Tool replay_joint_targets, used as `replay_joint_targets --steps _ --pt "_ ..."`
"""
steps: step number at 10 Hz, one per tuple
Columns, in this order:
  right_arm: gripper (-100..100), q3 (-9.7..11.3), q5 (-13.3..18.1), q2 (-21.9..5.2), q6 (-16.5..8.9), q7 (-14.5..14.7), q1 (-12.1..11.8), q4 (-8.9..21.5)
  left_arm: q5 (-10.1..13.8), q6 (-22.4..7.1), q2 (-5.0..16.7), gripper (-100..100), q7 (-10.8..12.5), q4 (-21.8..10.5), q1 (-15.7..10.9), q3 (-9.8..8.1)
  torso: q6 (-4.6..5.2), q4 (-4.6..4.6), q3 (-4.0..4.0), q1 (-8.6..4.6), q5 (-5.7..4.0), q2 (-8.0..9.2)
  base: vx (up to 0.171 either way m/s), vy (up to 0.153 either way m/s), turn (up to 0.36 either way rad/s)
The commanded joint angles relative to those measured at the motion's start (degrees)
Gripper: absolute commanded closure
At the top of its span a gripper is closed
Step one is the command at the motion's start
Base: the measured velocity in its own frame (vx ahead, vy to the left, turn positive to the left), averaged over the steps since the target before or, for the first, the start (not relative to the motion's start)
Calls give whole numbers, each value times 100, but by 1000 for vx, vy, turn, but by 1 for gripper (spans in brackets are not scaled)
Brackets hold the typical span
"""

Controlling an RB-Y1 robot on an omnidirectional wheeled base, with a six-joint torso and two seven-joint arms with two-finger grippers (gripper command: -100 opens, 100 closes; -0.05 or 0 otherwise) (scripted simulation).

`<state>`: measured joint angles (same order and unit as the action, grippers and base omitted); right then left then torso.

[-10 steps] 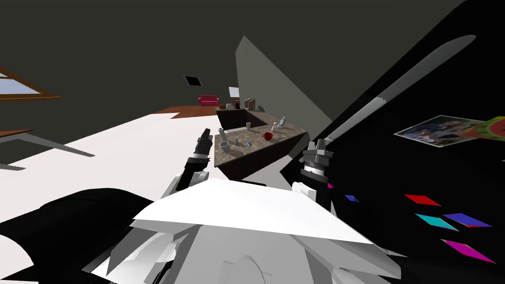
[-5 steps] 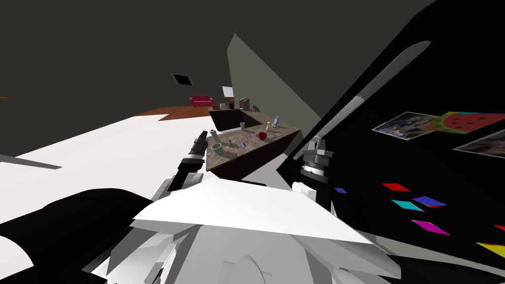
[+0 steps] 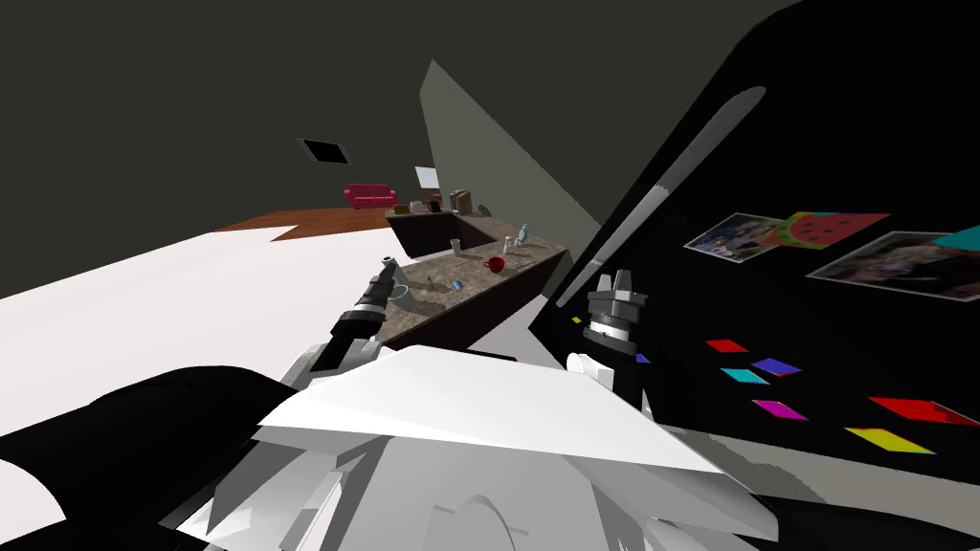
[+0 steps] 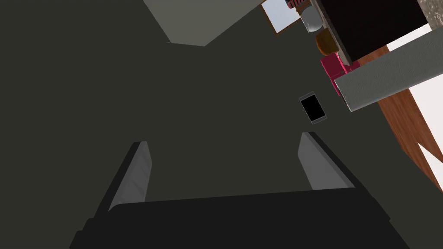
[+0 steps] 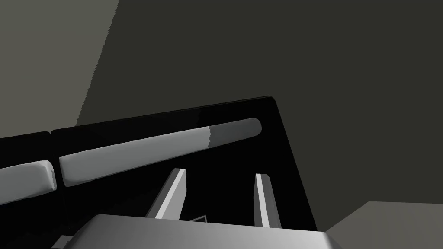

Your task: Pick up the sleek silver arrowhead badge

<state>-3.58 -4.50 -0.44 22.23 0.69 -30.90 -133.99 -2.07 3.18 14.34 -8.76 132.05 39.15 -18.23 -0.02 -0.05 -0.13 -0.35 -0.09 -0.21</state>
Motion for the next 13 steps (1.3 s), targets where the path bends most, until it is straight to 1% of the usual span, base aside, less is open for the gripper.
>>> replay_joint_targets --steps 1,2,3,5,7,8,11,12,13 --pt "0 0 0 0 0 0 0 0 29 -286 126 -100 -54 -144 75 -117 0 0 0 0 0 0 75 -84 -152" --pt "0 0 0 0 0 0 0 0 54 -437 232 -100 -80 -208 137 -175 2 0 -1 2 1 -2 84 -86 -179" --pt "0 0 0 0 0 0 0 0 54 -483 232 -100 -80 -208 137 -175 1 0 -2 1 0 -3 50 -49 -23" --pt "0 0 0 0 0 0 0 0 112 -845 496 -100 -132 -359 261 -256 0 3 6 15 3 11 57 -47 -100" --pt "0 0 0 0 0 0 0 0 179 -1196 827 -100 -180 -536 385 -292 -1 0 -1 4 1 -2 90 -98 -93" --pt "0 0 0 0 0 0 0 0 179 -1242 827 -100 -180 -536 385 -292 0 -1 -3 -6 -1 -5 71 -58 -30" --pt "0 -1 0 0 0 0 -1 0 292 -1783 1350 -100 -243 -845 563 -272 0 -1 -3 13 3 -6 93 -49 -67" --pt "0 -1 0 0 0 0 -1 0 292 -1836 1419 -100 -243 -845 563 -272 -1 -2 -5 12 3 -9 78 -42 -26" --pt "0 -1 0 0 0 0 -1 0 332 -2035 1634 -100 -262 -956 620 -249 -2 -1 -2 15 3 -2 72 -41 -37"
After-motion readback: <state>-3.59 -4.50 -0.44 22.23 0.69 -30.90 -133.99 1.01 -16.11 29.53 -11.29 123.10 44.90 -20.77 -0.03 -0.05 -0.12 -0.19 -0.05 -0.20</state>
